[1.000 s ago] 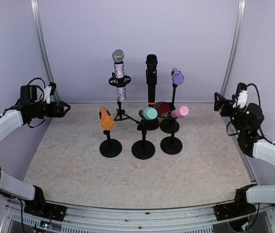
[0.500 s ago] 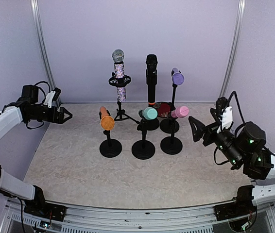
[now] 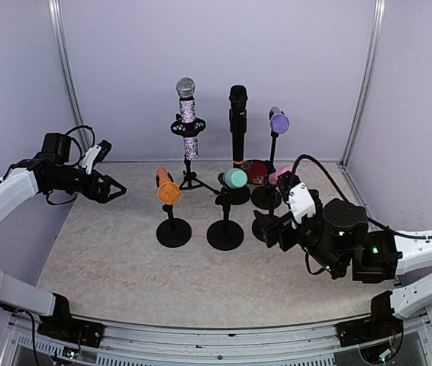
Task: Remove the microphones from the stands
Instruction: Pick up the microphone stand with the microphone from the center of the board.
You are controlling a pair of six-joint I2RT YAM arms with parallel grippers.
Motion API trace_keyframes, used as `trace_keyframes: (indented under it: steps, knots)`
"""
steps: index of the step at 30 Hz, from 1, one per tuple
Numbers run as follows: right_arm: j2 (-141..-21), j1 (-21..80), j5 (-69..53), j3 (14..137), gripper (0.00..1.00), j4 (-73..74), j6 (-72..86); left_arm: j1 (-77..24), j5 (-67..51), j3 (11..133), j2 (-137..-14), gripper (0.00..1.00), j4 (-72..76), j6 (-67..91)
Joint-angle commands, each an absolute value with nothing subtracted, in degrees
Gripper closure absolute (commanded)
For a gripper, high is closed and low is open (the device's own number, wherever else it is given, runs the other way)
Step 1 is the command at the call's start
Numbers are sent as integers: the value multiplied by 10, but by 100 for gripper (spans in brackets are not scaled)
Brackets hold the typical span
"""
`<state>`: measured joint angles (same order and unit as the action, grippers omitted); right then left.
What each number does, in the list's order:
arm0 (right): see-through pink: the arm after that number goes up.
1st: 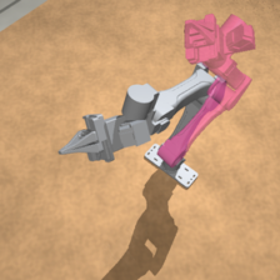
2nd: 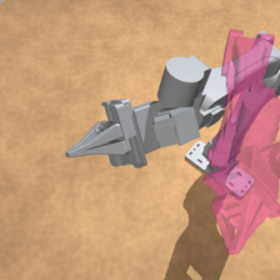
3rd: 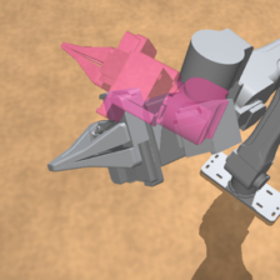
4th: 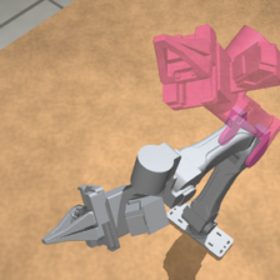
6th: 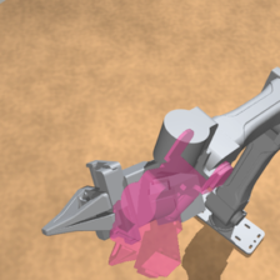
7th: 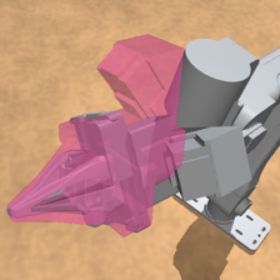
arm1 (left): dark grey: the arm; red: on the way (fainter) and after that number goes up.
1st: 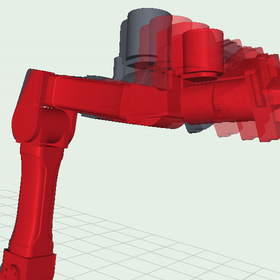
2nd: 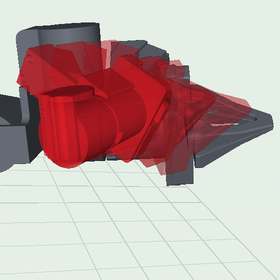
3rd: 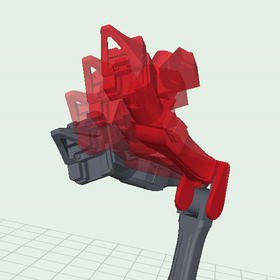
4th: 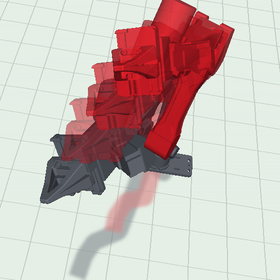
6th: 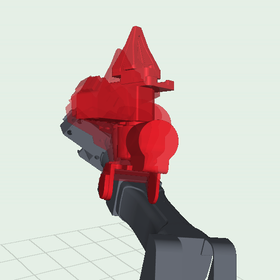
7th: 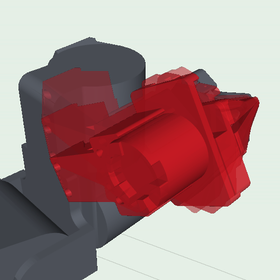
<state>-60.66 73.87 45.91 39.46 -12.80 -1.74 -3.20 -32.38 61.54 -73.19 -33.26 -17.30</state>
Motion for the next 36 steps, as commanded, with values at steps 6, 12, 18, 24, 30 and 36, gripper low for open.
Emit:
trace_keyframes:
  steps: [6,12,18,24,30,36]
  knots:
    - [-874,748,272,575,6,-278,-87,-65,-344,622,-736,1,-339,-181]
    - [-989,722,220,693,3,-288,-110,-66,-354,617,-727,1,-344,-181]
    - [-1066,713,216,760,1,-307,-153,-66,-368,602,-708,1,-337,-182]
    - [-1119,708,249,800,8,-341,-192,-72,-382,600,-716,1,-330,-175]
    - [-1132,707,265,801,28,-378,-212,-92,-391,601,-733,1,-318,-181]
    - [-1138,706,277,805,47,-396,-226,-123,-391,601,-767,2,-279,-171]
